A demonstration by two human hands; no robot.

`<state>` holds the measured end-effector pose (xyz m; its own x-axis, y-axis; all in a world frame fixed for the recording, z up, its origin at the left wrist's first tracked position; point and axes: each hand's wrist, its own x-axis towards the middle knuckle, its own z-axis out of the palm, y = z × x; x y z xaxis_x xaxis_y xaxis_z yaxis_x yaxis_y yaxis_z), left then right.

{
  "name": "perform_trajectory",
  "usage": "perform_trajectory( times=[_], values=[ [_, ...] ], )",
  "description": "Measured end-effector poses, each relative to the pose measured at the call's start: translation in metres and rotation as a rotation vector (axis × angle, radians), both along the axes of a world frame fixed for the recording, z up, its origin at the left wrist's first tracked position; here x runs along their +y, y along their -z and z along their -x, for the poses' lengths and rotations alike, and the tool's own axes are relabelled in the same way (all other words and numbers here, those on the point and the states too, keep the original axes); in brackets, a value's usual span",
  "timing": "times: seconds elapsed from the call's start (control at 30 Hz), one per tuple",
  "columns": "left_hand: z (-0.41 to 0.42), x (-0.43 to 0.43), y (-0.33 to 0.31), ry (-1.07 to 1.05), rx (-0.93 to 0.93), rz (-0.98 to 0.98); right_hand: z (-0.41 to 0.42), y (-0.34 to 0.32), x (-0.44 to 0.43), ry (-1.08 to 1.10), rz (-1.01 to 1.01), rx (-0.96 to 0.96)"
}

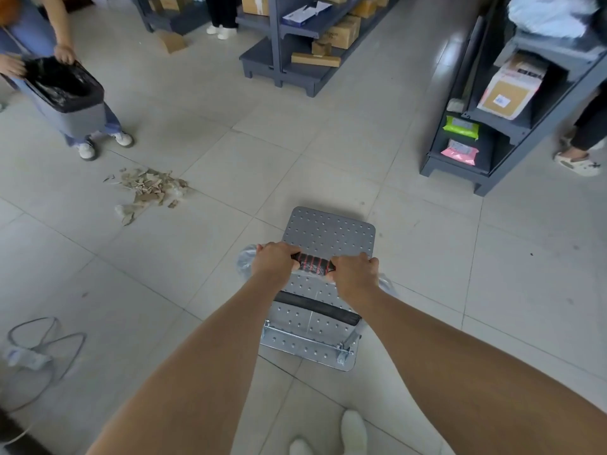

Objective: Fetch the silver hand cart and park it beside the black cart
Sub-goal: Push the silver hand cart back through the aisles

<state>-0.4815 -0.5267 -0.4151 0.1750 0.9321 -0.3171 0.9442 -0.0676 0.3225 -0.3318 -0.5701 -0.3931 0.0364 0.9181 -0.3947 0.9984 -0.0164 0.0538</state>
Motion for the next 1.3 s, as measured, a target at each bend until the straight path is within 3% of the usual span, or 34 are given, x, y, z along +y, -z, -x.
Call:
perform_trajectory(
  times=[0.73,1.3],
  values=[
    [0.009,0.098,-0.005,0.011,-0.004,0.016,0.009,0.0,0.089,0.043,-0.003,0.079],
    [-0.07,0.159,-0.021,0.076,0.159,-0.025,-0.067,0.005,0.158,0.095,-0.048,0.09]
  ],
)
